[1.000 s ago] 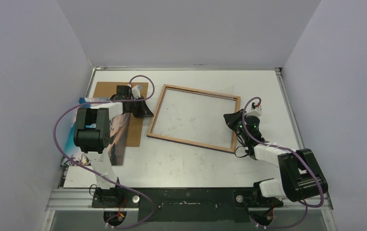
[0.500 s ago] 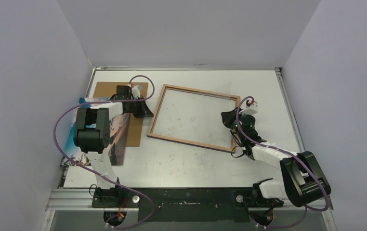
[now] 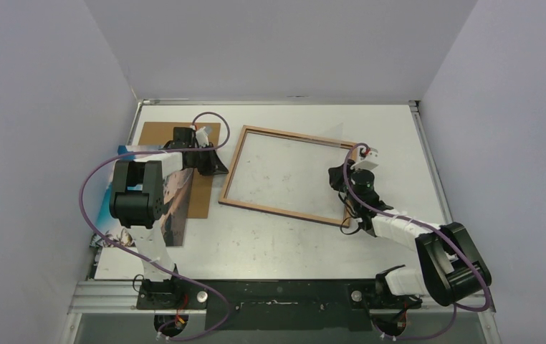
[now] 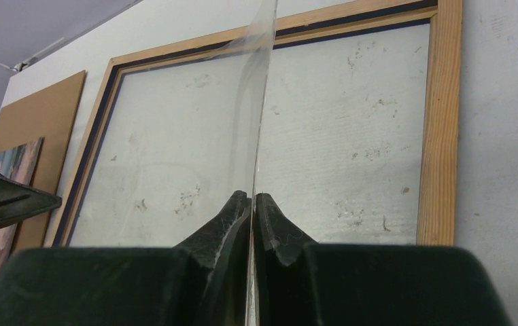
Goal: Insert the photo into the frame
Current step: Place the photo frame item in the photo frame.
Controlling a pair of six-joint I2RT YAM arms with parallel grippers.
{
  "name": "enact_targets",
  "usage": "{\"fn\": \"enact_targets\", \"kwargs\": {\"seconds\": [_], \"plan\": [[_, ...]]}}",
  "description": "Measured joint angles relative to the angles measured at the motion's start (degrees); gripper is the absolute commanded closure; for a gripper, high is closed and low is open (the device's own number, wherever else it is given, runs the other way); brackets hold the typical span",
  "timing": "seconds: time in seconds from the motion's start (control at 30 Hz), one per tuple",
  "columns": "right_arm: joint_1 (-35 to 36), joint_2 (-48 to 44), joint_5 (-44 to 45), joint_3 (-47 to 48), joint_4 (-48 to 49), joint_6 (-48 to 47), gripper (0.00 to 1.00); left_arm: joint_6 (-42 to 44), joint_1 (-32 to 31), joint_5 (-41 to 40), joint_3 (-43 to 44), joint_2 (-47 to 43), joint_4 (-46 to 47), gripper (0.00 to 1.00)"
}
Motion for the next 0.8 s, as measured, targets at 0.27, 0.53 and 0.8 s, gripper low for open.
{"fn": "enact_targets", "kwargs": {"seconds": [0.27,0.53,0.8], "plan": [[1.31,1.03,2.80,0.28,-0.94,-2.93,0.93,0.02,0.04,0.02,0.22,0.00,-0.35,1.00],[1.70,2.97,4.28,0.66,-4.20,-4.26,0.67,0.94,0.31,-0.04,1.16,0.00,-2.60,0.97],[2.36,3.02,4.13,3.82,-9.73,-5.25,0.58,3.76,0.61,0.37,3.91,0.00,-7.32,0.95]]}}
